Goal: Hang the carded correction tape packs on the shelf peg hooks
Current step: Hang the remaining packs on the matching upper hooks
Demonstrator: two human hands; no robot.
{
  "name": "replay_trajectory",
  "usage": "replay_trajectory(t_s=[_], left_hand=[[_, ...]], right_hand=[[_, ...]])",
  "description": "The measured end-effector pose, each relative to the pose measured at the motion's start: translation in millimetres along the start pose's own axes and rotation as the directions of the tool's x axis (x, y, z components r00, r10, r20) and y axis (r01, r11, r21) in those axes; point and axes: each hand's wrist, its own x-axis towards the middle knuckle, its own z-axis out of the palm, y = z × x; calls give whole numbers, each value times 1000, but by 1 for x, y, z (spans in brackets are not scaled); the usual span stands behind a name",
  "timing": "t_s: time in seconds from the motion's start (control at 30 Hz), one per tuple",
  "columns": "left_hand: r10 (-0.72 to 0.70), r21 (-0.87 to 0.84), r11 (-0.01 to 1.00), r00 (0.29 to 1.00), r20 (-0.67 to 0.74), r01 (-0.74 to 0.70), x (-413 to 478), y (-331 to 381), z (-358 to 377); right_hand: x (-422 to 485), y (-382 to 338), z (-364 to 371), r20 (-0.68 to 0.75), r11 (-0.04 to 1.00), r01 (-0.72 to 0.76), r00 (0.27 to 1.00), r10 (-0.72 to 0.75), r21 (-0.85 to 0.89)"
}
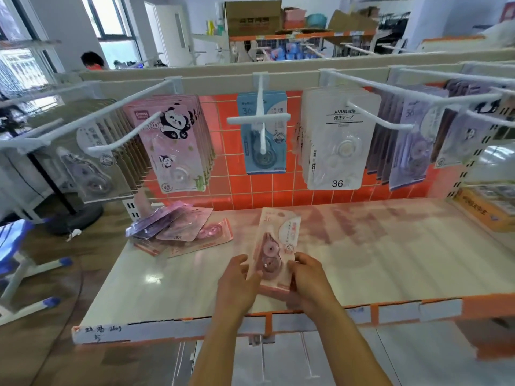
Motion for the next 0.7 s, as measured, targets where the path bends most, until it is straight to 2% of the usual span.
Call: replay_trajectory(t_s=[0.1, 0.23, 0.7], left_hand=[[36, -6, 999, 996, 84, -36, -6, 0, -7], [110, -54, 993, 981, 158, -103, -20, 3, -8], [13, -162, 987, 977, 211, 22, -74, 10, 18]], right_hand=[[-8, 5, -2, -71, 997, 60, 995, -64, -58], [-23, 9, -8, -98, 996, 84, 991, -86, -29], [-65, 8, -56, -65, 994, 108, 992, -108, 1]])
